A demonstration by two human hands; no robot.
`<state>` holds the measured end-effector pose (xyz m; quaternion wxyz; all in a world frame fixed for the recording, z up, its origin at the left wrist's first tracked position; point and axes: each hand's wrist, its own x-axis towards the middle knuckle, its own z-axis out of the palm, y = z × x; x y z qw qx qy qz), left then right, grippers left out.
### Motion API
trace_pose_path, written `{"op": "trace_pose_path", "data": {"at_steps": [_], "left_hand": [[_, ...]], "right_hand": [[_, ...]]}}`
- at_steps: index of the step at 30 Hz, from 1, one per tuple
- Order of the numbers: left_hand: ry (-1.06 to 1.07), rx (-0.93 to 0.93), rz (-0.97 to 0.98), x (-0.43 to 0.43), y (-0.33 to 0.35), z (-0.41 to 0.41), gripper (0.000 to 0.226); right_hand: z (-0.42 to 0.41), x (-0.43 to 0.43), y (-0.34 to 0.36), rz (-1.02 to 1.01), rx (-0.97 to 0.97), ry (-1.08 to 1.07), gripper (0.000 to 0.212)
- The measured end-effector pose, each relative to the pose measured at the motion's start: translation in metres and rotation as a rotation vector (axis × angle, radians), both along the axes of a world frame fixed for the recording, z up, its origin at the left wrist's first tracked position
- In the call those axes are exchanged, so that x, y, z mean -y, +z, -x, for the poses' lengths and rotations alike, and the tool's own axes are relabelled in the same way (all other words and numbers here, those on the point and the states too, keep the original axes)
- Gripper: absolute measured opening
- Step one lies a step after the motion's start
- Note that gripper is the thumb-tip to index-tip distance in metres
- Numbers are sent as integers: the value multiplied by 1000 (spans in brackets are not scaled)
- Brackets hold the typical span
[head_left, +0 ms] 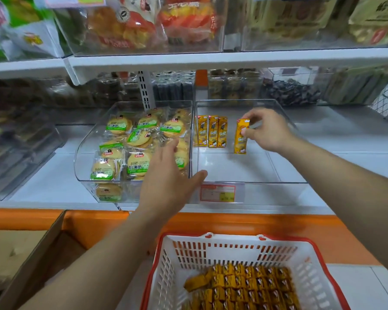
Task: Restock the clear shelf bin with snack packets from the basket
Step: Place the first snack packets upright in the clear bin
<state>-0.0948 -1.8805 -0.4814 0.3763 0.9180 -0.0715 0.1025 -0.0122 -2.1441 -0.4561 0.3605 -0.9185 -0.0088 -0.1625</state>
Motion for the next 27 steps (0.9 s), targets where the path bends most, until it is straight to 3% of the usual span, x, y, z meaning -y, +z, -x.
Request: {"op": "trace_pose_path", "data": {"at_steps": [2, 5, 11, 18, 23, 27], "left_hand": [[-20, -53, -86, -4, -5, -2, 99], [-54, -48, -175, -3, -6, -4, 88], [-72, -62, -153, 3, -7, -11, 86], [-70, -59, -170, 2, -8, -14, 90], [-78, -81, -169, 2, -6, -14, 90], [-73, -45, -169, 0, 4, -2, 86]], "right_hand": [[-23, 2, -7, 69, -56, -63, 31], [-52, 0, -14, 71, -114, -106, 35], [-87, -10, -26, 176, -163, -155, 35], [-93, -8, -26, 123, -134, -262, 47], [-63, -11, -9, 221, -95, -209, 29], [-1, -15, 11, 138, -42, -77, 14]]}}
